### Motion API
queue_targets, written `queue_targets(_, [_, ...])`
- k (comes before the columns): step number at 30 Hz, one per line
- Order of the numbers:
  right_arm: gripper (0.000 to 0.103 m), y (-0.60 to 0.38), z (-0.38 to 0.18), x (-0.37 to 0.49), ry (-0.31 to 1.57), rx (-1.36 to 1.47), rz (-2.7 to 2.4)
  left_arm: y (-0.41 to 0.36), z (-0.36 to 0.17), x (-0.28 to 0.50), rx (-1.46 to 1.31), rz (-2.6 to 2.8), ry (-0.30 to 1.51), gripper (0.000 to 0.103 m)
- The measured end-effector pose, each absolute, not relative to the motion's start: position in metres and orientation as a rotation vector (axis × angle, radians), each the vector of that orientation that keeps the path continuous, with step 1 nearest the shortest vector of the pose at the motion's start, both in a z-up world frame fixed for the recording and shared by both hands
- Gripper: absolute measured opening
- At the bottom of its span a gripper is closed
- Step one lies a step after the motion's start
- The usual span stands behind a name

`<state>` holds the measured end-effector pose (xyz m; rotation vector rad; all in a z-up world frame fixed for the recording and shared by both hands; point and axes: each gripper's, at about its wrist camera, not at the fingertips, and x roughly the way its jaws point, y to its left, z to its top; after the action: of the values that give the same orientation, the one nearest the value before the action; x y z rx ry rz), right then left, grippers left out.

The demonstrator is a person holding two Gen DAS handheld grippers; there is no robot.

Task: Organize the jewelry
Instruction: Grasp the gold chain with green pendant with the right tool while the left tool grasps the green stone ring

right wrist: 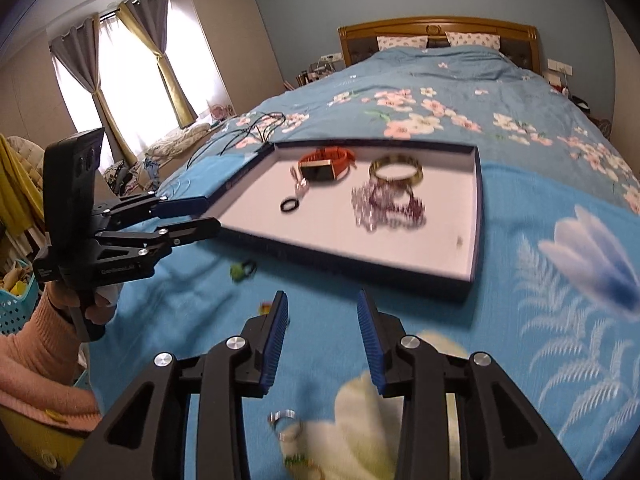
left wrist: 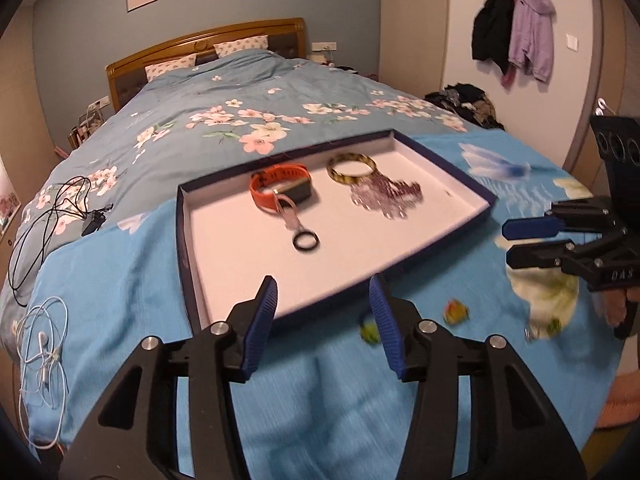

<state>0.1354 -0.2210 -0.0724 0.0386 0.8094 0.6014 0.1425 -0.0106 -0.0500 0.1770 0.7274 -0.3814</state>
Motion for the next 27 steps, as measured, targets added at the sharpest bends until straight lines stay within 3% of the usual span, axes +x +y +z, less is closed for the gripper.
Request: queue_targets(27, [0.042, -0.233, -0.099, 0.054, 0.855, -0.036, 0.535, -0.036, -0.088, 0.142, 0.182, -0.432, 0.871, 0.045])
